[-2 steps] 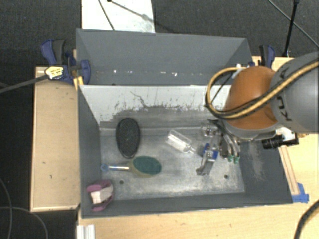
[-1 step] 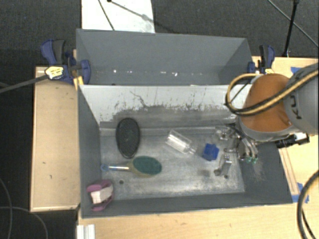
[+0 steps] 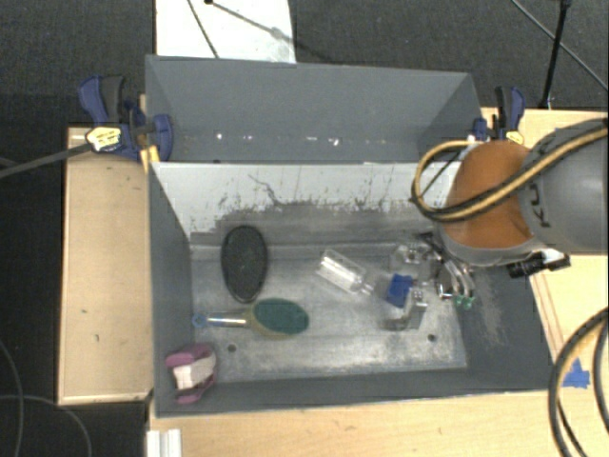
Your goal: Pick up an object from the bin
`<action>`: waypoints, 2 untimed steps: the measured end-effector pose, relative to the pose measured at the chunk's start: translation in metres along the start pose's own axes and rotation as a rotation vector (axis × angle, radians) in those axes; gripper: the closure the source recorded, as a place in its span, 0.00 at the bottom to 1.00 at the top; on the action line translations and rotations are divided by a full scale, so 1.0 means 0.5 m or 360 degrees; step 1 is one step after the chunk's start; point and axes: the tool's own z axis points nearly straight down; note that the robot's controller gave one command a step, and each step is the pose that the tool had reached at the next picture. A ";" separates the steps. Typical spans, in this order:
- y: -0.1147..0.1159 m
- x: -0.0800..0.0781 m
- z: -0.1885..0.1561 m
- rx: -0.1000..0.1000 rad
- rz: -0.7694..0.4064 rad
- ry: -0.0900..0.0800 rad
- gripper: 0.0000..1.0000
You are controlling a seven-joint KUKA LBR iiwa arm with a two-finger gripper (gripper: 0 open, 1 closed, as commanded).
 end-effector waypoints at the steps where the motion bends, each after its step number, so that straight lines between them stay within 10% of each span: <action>1: -0.001 0.000 -0.004 0.0001 -0.0004 -0.0002 1.00; 2: -0.059 -0.009 -0.007 0.0001 -0.0259 -0.0009 1.00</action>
Offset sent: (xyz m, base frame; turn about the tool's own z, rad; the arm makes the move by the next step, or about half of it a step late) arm 0.0000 0.0000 0.0000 0.0000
